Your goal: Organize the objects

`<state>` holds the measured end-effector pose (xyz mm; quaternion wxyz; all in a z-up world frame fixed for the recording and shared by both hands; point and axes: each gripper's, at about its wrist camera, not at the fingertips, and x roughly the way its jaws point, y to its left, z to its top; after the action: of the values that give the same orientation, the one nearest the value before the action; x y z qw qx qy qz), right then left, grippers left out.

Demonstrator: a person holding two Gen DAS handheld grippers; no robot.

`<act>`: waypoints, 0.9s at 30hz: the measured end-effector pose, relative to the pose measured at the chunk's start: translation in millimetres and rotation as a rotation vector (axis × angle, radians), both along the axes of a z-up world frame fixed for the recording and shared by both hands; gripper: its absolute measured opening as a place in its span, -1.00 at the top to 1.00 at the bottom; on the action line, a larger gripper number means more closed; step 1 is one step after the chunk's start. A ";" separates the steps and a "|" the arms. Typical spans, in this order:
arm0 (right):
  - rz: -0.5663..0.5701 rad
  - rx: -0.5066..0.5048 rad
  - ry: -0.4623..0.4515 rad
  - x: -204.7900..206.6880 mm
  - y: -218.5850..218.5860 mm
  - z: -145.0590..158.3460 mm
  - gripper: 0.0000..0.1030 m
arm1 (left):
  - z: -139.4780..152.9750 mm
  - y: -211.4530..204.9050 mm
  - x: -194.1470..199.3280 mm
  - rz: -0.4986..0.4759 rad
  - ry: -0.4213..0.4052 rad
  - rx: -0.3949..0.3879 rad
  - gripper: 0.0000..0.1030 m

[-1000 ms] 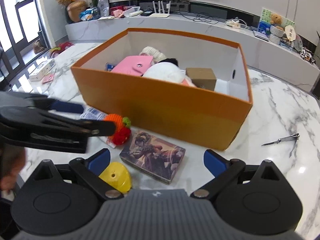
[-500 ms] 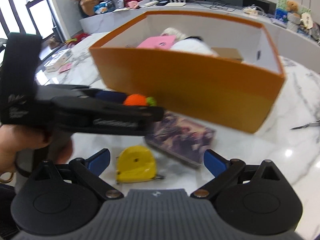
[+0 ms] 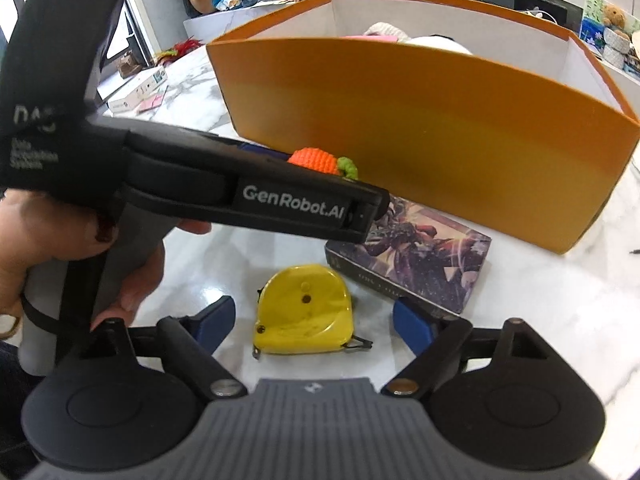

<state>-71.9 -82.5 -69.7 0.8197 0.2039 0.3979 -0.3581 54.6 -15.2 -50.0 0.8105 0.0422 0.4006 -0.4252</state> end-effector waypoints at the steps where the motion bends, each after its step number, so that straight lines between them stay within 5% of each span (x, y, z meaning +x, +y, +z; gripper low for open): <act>1: 0.007 0.005 0.005 1.6 0.2 -1.6 -0.53 | -0.2 -0.2 -0.1 -0.002 0.000 0.004 -0.53; 6: 0.018 -0.008 0.010 5.1 2.9 -1.4 -0.45 | -0.6 -1.5 0.2 -0.001 -0.005 0.007 -0.46; 12: 0.042 -0.010 0.009 7.8 7.1 1.3 -0.11 | -2.5 -1.7 -2.9 -0.001 -0.031 0.004 -0.47; 19: 0.053 -0.012 0.010 10.8 10.8 2.7 -0.11 | -3.7 7.7 -2.7 0.001 -0.009 -0.016 -0.46; 22: 0.055 -0.012 0.010 12.2 12.3 3.4 -0.11 | -3.7 13.1 0.7 0.021 0.007 -0.036 -0.17; 27: 0.055 -0.011 0.009 12.0 11.8 3.8 -0.11 | -2.9 14.3 5.8 0.039 0.023 -0.032 -0.09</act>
<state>-59.9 -70.6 -65.9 0.8285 0.1865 0.4053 -0.3386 60.4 -0.9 -52.9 0.8145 0.0166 0.4039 -0.4161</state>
